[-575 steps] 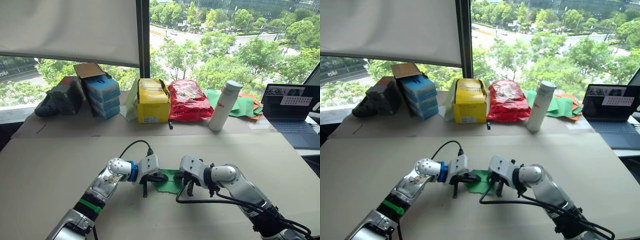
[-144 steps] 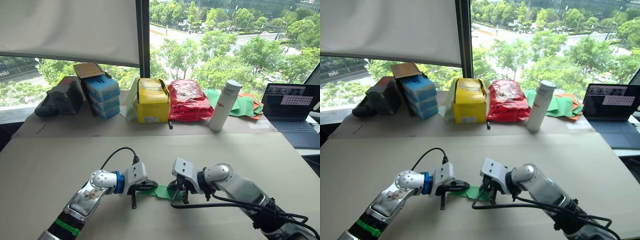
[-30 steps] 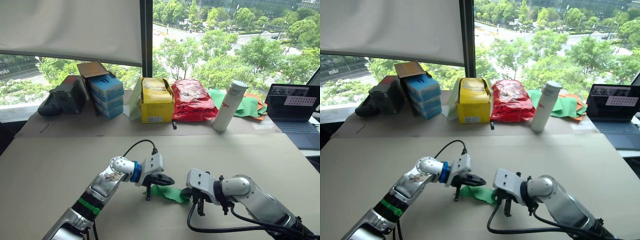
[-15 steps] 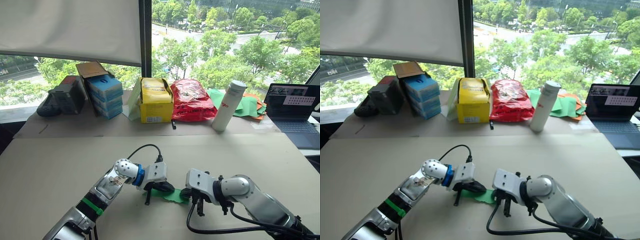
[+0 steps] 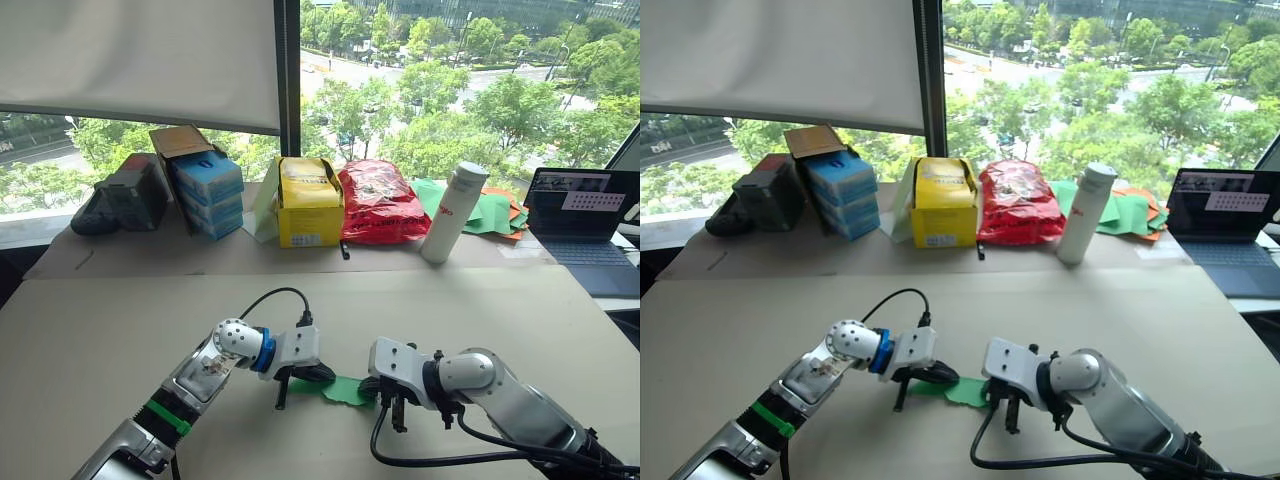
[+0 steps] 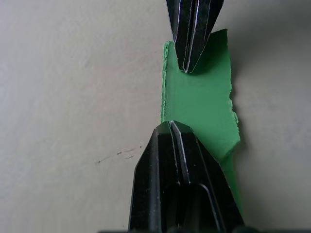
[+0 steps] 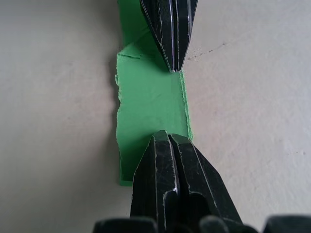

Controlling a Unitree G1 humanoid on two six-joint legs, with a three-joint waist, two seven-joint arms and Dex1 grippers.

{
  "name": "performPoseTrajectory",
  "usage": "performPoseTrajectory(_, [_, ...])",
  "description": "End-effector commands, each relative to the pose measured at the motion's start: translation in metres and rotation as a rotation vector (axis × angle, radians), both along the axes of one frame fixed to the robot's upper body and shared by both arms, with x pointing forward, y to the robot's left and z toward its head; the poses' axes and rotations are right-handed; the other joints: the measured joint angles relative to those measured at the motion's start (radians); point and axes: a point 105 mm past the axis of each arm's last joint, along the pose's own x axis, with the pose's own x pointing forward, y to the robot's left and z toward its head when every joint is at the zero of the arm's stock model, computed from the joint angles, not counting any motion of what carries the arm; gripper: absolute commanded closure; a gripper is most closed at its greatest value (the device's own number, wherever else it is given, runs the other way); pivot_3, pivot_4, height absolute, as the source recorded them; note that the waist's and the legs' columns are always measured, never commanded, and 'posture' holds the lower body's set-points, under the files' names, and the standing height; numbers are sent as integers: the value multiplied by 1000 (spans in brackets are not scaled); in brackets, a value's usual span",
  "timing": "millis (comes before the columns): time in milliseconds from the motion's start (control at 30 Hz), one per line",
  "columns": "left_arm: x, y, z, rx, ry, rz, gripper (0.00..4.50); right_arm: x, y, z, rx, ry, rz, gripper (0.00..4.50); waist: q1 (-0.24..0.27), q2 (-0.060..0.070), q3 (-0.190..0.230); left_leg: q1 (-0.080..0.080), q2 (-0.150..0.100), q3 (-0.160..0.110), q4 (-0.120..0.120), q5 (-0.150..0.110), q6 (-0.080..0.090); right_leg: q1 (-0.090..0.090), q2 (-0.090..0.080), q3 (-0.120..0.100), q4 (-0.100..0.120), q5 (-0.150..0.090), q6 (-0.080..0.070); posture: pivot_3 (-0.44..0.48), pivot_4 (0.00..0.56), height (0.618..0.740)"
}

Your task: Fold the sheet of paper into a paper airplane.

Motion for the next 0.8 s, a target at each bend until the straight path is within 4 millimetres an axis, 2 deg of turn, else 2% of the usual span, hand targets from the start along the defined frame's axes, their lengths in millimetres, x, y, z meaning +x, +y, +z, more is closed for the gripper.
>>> performPoseTrajectory(33, [-4,37,-30,134,85,108,4500,-5,-2,-13,-27,57,0,4492,0,0,0,0,0,0,0,0,0,0,0,0,0,0,0,0,150,740])
performPoseTrajectory(133, [-3,48,-25,154,46,131,4500,-5,-1,-12,-23,56,6,4492,-1,0,-1,1,0,0,-1,0,0,0,-1,1,0,0,-1,0,150,740])
performPoseTrajectory(367, [-4,40,-14,91,12,158,4500,-3,2,-11,-12,49,13,4492,-1,1,-1,2,0,0,-1,0,0,0,-1,2,1,0,-1,0,150,740])
performPoseTrajectory(467, [0,37,1,23,-12,188,4500,-1,5,-6,18,26,18,4492,-1,1,-1,1,0,0,-1,0,0,0,-1,2,2,0,-1,0,150,740])
performPoseTrajectory(533, [4,37,15,-31,-31,211,4500,-1,10,3,60,-6,40,4492,-1,1,-1,1,0,0,-1,0,0,-1,-1,2,3,0,-2,0,150,740])
performPoseTrajectory(633, [6,38,50,-202,-17,277,4500,-2,22,29,188,-82,86,4492,0,0,1,-6,-1,0,-1,1,-2,-6,-1,2,9,-1,-3,0,150,740])
performPoseTrajectory(700, [4,39,63,-275,0,298,4500,-4,27,44,267,-103,104,4492,3,0,1,-16,-2,1,2,4,-5,-18,-1,2,14,-1,-3,0,150,740])
performPoseTrajectory(800, [-2,43,80,-393,31,337,4500,-7,34,65,375,-151,118,4492,4,0,1,-20,-1,0,7,4,-6,-19,7,0,15,-1,-3,0,150,740])
